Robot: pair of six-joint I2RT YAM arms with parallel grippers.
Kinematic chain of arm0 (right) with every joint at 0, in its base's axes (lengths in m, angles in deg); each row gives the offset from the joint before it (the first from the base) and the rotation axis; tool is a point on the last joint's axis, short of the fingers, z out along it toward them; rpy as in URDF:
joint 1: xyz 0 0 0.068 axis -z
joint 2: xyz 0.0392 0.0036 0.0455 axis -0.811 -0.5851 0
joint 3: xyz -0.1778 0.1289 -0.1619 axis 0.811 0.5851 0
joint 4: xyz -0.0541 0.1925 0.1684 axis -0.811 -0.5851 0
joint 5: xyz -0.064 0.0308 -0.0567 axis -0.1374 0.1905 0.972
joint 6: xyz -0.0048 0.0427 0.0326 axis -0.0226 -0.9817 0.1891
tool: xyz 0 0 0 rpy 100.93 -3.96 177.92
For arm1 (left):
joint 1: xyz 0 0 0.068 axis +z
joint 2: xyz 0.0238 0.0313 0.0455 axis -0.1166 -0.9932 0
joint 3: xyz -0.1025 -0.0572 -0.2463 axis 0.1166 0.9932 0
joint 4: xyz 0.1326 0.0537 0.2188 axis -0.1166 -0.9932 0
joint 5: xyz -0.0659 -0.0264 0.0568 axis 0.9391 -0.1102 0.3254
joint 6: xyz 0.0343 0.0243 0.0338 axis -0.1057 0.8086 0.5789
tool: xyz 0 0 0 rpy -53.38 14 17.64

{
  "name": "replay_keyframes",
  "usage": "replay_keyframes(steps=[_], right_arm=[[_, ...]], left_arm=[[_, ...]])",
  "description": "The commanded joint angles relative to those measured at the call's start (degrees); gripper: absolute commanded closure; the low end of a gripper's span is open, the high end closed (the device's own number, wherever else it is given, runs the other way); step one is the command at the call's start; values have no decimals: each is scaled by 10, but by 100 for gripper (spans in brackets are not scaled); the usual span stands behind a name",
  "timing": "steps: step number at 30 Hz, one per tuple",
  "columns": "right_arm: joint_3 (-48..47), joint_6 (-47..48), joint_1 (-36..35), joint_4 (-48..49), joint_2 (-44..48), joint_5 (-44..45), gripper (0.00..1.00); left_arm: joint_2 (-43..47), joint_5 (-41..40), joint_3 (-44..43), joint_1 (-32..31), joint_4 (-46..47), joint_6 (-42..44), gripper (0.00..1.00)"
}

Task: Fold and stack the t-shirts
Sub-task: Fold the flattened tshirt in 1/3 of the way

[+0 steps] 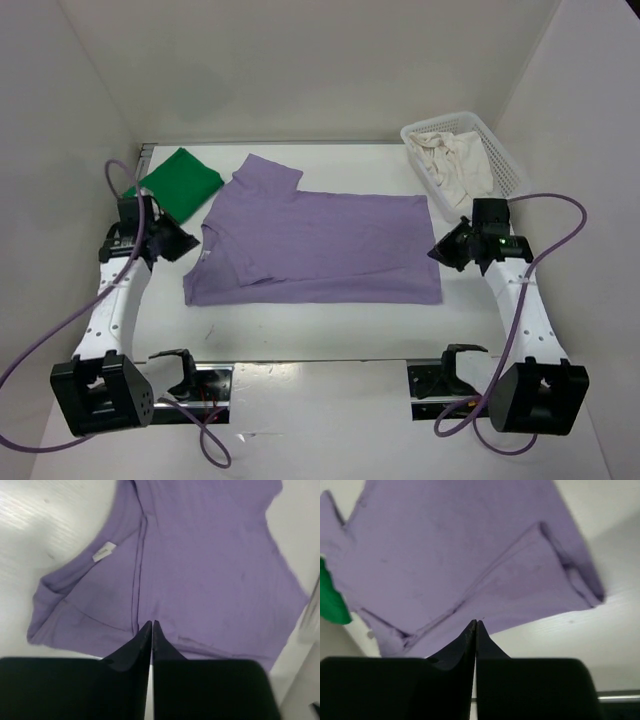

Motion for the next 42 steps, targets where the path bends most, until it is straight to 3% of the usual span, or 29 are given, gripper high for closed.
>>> replay_keyframes(steps=[1,5,8,10,12,14,20,26,30,35,42], right_arm=[[19,-13,-35,87,5,-54,100],[43,-35,-97,130,-42,3,100],[59,-48,-126,171,-97,11,100],[66,-48,-131,188,-118,11,100],[73,-53,-131,207,-139,11,100],[85,-53,-131,214,-139,11,100],[102,-66,-131,206,-90,16,98],[107,-66,-131,200,-72,21,96],[107,-66,-131,200,-72,16,96],[107,-66,-131,200,-72,16,95],[107,-66,-131,206,-72,11,94]], left_arm=[[1,74,75,-41,81,-18,100],[-10,53,126,-101,127,-46,99],[-43,46,143,-112,171,-60,78],[-74,62,143,-118,199,-60,57],[-105,62,135,-125,207,-54,48],[-121,56,124,-136,214,-54,48],[-176,16,119,-168,198,-54,62],[-81,-48,150,-168,170,-77,69],[-67,-64,156,-168,133,-77,69],[-74,-76,176,-207,127,-99,62],[-95,-62,200,-219,175,-117,57]])
